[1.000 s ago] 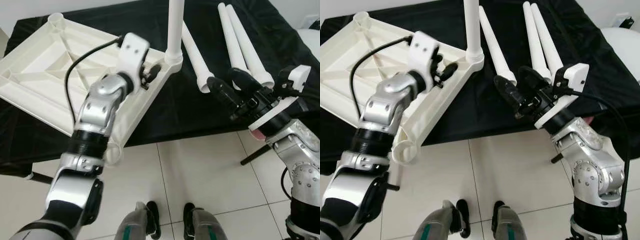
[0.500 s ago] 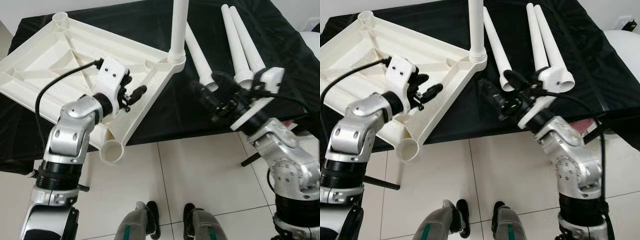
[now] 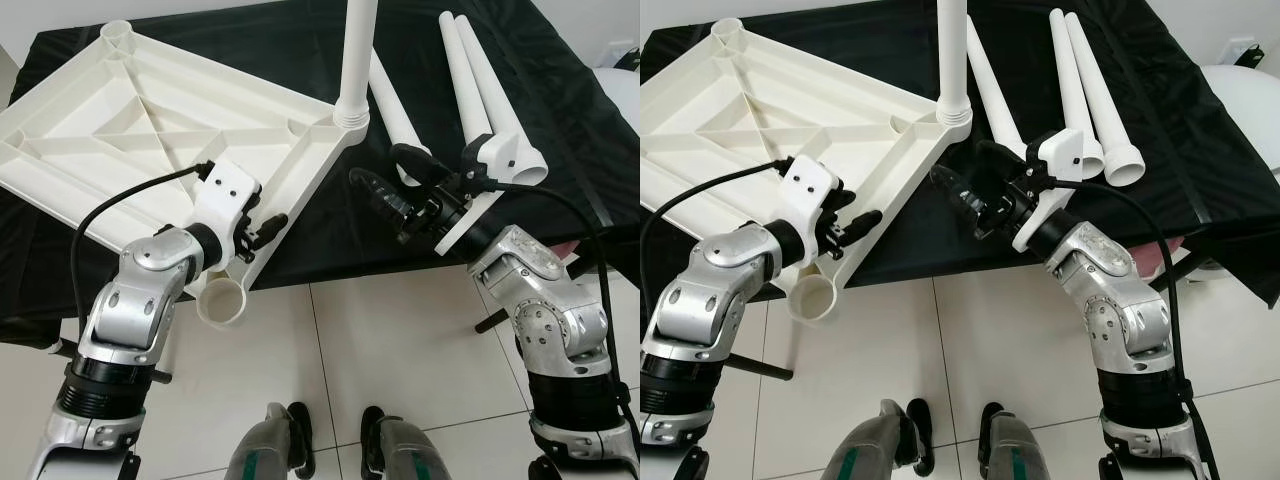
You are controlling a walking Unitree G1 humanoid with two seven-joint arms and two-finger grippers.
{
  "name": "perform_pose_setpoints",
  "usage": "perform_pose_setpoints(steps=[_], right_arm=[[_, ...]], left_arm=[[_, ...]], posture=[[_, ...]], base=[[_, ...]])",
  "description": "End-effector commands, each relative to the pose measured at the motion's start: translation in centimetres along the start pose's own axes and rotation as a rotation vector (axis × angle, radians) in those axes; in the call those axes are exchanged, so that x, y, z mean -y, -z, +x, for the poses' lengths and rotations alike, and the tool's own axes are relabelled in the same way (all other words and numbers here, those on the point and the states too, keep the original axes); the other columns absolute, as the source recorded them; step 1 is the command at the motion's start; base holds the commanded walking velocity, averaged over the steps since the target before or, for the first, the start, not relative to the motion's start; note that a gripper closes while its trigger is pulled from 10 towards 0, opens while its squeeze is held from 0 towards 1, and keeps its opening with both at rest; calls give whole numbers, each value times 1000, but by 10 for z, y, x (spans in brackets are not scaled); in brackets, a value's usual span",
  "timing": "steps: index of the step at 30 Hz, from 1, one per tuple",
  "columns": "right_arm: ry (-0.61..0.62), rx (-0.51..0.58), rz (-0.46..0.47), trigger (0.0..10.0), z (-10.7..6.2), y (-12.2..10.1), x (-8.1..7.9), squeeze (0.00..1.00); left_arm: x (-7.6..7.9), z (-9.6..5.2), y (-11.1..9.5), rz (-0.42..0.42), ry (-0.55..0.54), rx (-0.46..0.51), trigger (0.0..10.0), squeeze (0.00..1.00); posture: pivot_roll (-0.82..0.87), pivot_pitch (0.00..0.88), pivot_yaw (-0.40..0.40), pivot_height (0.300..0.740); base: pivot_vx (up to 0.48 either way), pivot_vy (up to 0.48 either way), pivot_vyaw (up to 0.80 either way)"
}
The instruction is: Building children table
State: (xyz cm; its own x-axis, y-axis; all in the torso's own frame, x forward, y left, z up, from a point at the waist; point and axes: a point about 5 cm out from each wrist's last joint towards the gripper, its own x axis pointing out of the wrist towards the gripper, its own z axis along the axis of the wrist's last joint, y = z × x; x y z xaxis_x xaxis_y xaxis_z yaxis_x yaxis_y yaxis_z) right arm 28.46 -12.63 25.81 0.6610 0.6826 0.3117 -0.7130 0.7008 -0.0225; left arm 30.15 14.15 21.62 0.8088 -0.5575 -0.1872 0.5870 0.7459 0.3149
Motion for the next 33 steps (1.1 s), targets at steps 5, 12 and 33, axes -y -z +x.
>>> perform_pose_setpoints(steps=[5, 12, 33], right_arm=[[11, 9, -17, 10000, -3, -1, 3, 0], [19, 16, -22, 10000, -4, -1, 4, 0], [42, 30, -24, 10000, -8, -3, 3, 0]], left_arm=[[19, 0, 9, 6, 115, -56, 10000, 0], [25, 2, 10, 12, 152, -107, 10000, 0], [7, 16, 9, -18, -1, -177, 0, 0]], posture=[[-70, 235, 46, 740], [-73, 240, 56, 740], [-86, 237, 68, 740]], base=[[0, 0, 0], [0, 0, 0], [0, 0, 0]])
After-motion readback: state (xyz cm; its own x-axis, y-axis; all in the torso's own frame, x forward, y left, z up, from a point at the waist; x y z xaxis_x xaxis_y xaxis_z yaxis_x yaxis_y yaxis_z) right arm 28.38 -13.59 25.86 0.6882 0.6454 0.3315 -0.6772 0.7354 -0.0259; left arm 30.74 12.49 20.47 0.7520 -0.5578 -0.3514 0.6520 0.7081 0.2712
